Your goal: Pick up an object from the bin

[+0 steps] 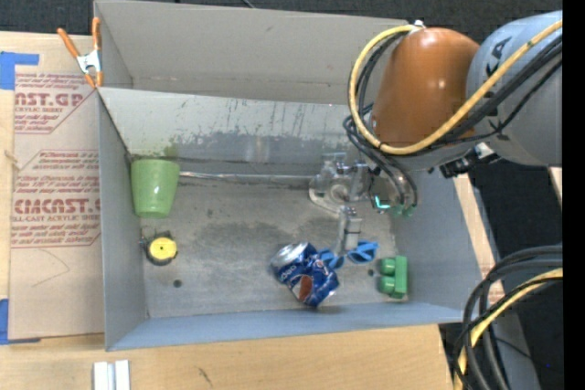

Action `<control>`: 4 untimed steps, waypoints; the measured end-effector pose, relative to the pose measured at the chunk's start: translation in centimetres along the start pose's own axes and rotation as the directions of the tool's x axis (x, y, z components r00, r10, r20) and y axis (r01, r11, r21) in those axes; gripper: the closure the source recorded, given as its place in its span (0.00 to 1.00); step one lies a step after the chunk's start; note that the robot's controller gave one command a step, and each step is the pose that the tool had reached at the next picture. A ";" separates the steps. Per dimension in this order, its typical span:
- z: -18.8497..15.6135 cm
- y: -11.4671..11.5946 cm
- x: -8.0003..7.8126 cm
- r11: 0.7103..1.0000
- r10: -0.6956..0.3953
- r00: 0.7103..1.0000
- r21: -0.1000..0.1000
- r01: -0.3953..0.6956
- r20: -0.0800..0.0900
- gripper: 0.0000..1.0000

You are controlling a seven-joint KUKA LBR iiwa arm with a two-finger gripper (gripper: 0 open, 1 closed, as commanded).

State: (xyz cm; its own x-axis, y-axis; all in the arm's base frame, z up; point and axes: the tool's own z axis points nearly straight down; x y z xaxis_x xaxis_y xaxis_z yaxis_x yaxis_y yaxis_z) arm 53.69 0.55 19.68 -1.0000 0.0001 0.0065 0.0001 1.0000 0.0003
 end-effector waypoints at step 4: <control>-13.7 2.0 -1.8 1.000 -0.025 0.999 0.000 0.025 0.020 1.00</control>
Offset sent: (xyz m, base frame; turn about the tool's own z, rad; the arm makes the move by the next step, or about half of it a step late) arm -0.0495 0.0002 -0.1205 -0.0199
